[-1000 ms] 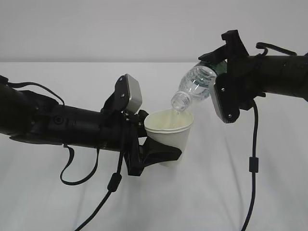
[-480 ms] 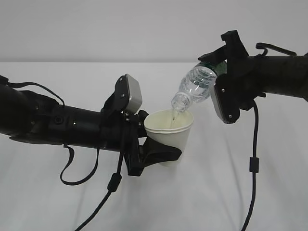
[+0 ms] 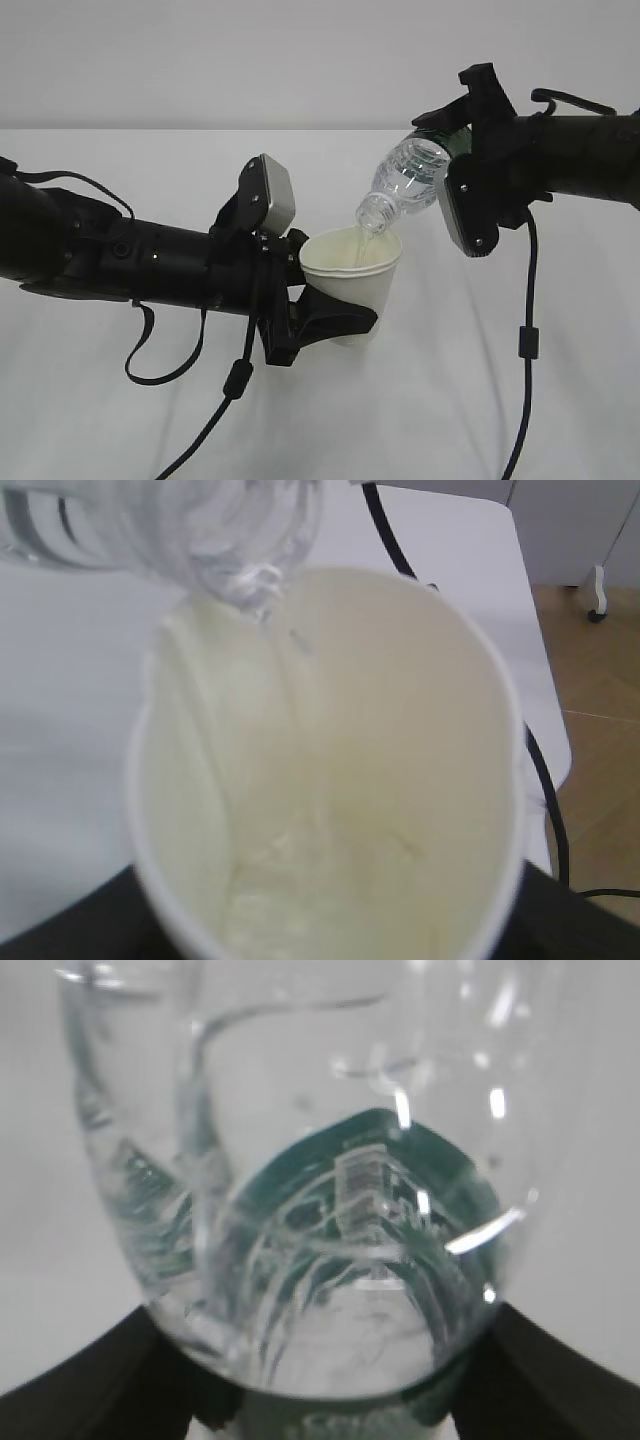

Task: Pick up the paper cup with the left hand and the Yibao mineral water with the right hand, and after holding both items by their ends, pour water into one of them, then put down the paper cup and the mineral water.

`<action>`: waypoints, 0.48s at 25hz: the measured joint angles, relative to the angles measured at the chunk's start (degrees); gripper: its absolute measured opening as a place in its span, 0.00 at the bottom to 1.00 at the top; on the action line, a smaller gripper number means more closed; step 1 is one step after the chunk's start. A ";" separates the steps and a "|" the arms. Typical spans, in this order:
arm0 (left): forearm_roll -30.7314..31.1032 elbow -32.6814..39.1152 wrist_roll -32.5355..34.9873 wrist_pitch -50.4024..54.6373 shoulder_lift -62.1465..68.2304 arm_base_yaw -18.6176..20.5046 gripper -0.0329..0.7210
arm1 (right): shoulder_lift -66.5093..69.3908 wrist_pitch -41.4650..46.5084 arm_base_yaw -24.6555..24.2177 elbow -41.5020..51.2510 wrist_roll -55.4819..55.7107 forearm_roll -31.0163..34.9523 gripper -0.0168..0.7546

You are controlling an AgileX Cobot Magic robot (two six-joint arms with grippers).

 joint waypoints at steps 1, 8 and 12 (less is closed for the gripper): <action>0.00 0.00 0.00 0.00 0.00 0.00 0.61 | -0.13 0.00 0.00 0.00 0.00 -0.11 0.68; 0.00 0.00 0.00 0.00 0.00 0.00 0.60 | -0.45 0.10 0.00 0.00 0.00 -0.26 0.68; 0.00 0.00 0.00 0.00 0.00 0.00 0.60 | -0.45 0.10 0.00 0.00 0.00 -0.26 0.68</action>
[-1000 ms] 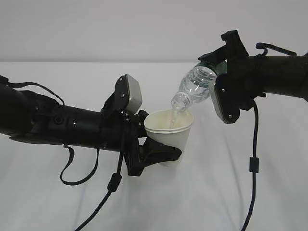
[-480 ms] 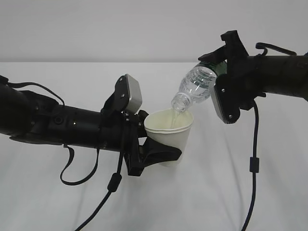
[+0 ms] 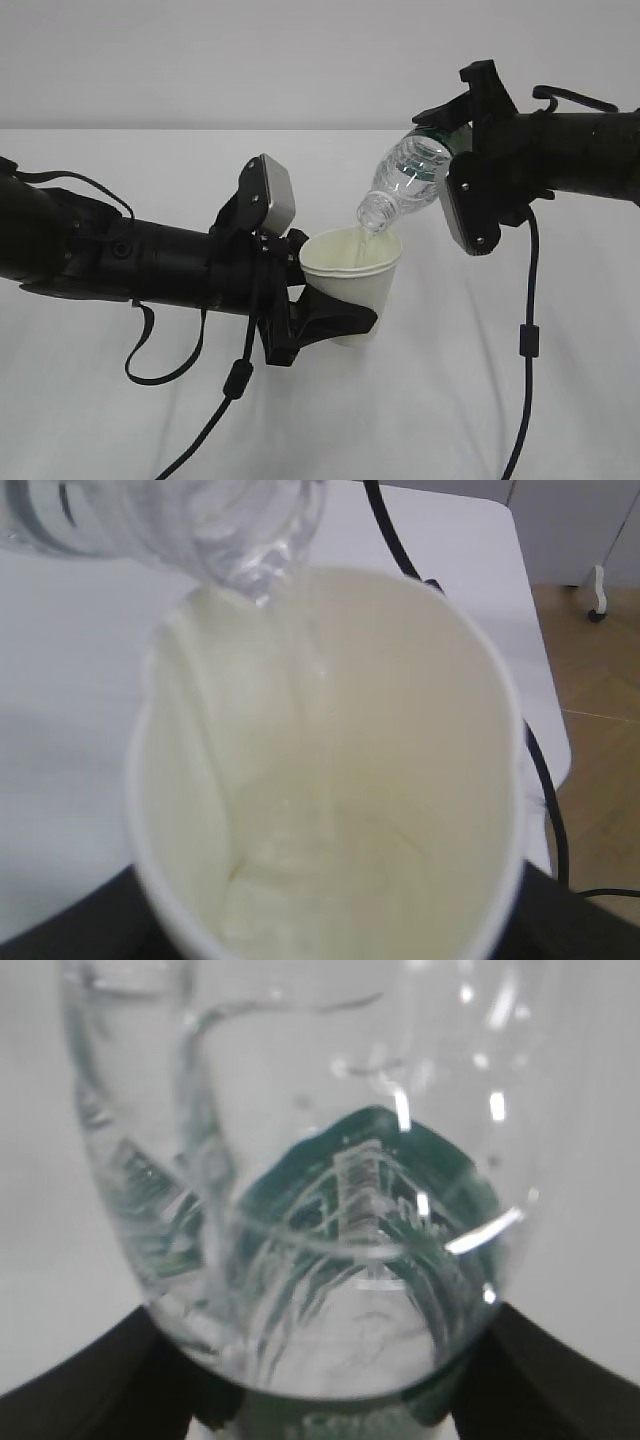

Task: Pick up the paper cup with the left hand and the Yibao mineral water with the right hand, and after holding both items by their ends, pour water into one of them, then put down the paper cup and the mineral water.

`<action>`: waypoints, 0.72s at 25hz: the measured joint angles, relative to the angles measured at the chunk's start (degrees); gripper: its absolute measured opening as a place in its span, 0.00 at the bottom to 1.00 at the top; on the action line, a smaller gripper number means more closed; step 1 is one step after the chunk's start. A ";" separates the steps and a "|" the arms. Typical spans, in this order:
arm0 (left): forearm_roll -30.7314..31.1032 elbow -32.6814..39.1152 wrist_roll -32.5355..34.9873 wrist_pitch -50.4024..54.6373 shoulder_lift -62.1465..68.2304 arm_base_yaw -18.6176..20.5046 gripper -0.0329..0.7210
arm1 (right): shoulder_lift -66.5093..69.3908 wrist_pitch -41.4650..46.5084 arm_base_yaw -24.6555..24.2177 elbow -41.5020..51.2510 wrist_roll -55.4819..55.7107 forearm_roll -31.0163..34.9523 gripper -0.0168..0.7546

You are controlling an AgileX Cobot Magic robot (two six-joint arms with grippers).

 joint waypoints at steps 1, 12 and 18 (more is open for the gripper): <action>0.00 0.00 0.00 0.00 0.00 0.00 0.60 | 0.00 0.00 0.00 0.00 0.00 0.00 0.68; 0.00 0.00 0.00 0.11 0.00 0.00 0.60 | 0.00 0.00 0.00 0.00 0.77 1.28 0.68; -0.94 0.00 0.00 1.01 0.00 0.00 0.60 | 0.00 0.00 0.00 0.00 3.78 2.24 0.68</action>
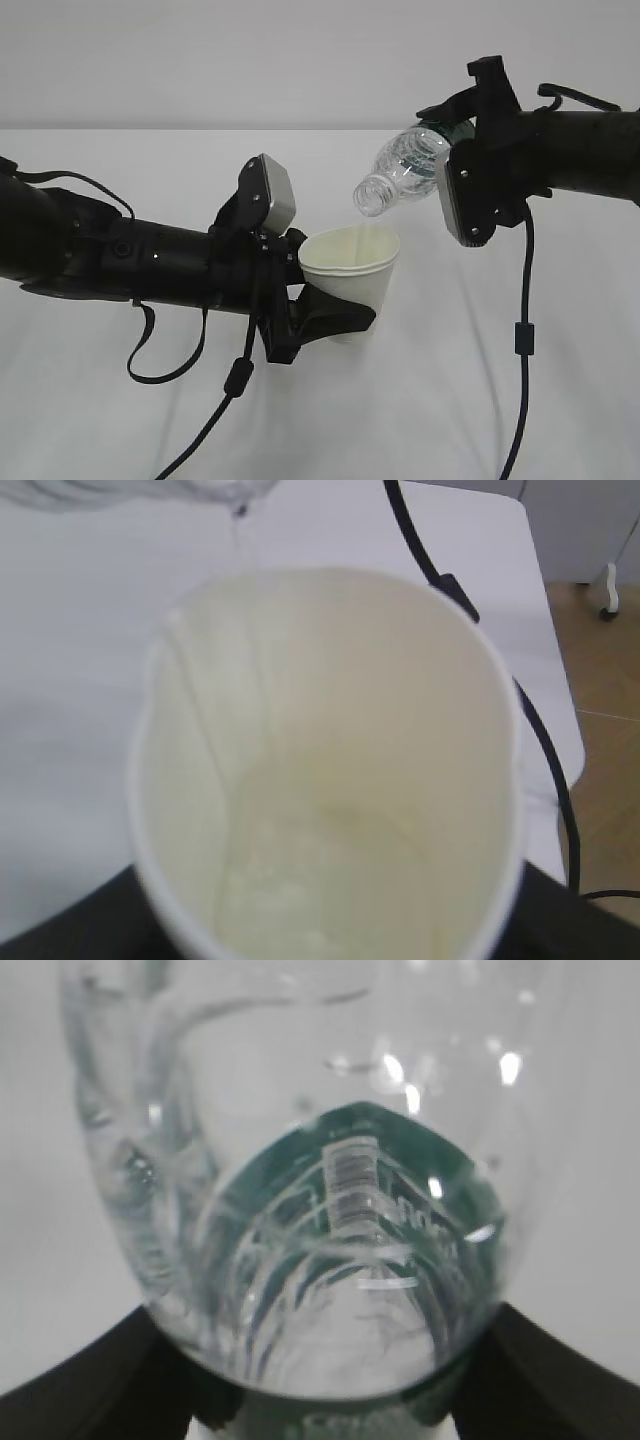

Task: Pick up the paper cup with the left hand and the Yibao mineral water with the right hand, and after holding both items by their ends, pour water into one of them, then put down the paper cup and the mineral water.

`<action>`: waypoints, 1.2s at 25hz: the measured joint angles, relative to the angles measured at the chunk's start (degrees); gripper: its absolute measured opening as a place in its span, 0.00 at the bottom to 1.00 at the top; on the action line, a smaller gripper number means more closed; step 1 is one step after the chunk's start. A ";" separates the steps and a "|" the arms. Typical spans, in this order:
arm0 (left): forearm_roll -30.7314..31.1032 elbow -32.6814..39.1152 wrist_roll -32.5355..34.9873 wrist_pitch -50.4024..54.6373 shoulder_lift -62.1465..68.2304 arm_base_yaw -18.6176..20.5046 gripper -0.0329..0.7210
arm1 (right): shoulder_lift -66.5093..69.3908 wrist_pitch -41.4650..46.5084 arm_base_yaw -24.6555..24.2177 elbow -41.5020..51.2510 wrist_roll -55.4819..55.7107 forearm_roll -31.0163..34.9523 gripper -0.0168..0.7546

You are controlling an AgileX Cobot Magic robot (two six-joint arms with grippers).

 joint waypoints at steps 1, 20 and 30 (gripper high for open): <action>-0.39 0.00 0.00 0.12 0.00 0.00 0.60 | 0.00 0.00 0.00 0.00 0.27 0.00 0.68; -12.55 0.00 5.95 5.11 0.00 0.00 0.60 | -1.94 0.00 0.00 -0.11 37.16 0.28 0.68; -15.68 0.00 6.82 7.51 0.00 4.69 0.60 | -1.94 0.00 0.00 -0.11 53.24 5.43 0.68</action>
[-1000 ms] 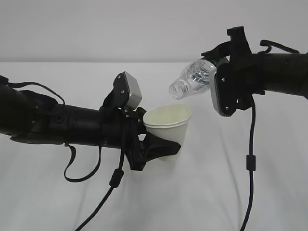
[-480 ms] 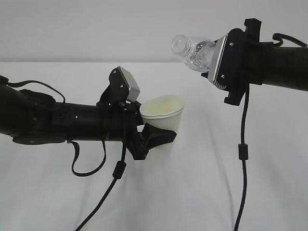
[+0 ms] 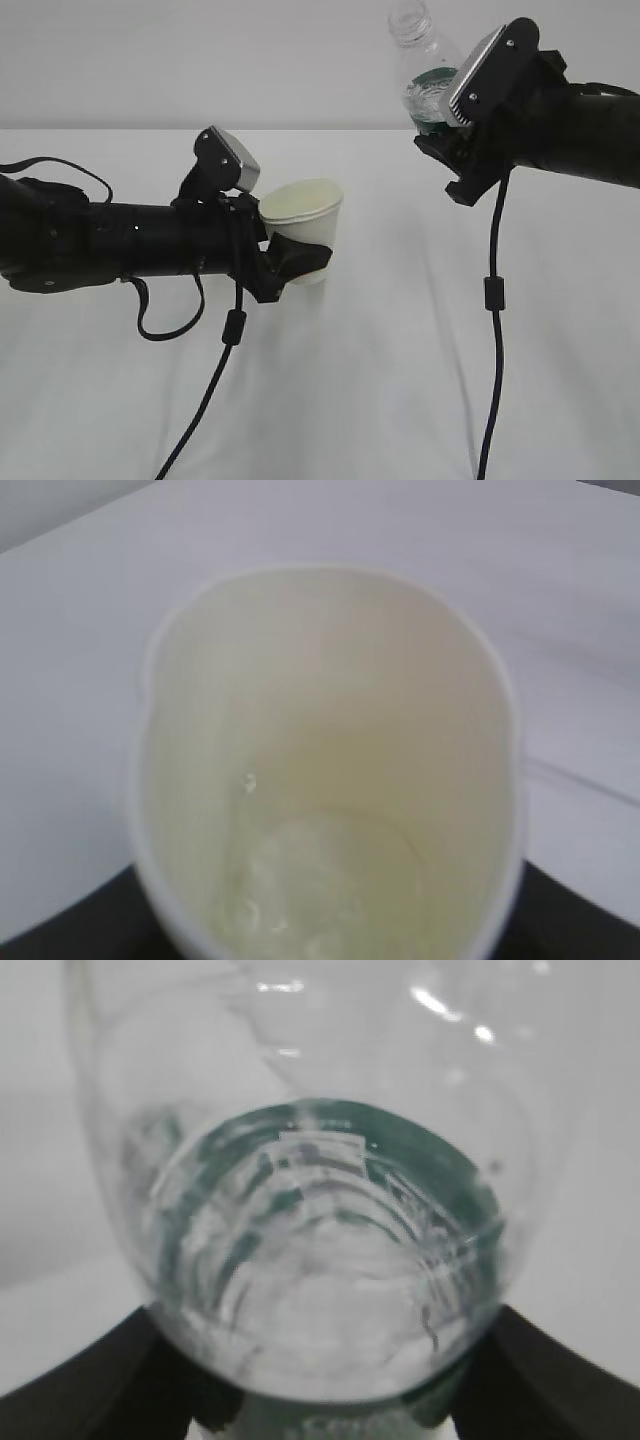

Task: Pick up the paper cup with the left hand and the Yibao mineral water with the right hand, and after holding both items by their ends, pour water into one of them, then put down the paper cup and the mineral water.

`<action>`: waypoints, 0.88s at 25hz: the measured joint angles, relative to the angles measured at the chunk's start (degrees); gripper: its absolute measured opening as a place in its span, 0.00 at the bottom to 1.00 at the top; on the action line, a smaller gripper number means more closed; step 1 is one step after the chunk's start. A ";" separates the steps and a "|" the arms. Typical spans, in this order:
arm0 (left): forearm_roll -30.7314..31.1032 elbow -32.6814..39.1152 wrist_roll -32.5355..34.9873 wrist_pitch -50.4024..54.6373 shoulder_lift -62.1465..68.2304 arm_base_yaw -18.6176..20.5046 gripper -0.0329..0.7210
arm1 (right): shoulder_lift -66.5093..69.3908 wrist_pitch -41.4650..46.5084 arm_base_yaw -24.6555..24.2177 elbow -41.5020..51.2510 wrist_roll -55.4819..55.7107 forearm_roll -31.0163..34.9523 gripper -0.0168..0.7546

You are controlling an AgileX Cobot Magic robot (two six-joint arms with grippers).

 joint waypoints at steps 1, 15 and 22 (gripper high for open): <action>-0.41 0.00 0.00 0.00 0.00 0.82 0.60 | 0.00 0.00 0.00 0.00 0.42 1.38 0.68; -4.04 0.00 0.00 1.28 0.00 9.98 0.60 | 3.35 -10.18 -1.10 8.16 1.19 22.46 0.68; -7.14 0.00 0.96 4.47 0.00 13.03 0.60 | 8.58 -19.38 -1.10 9.27 0.96 29.64 0.68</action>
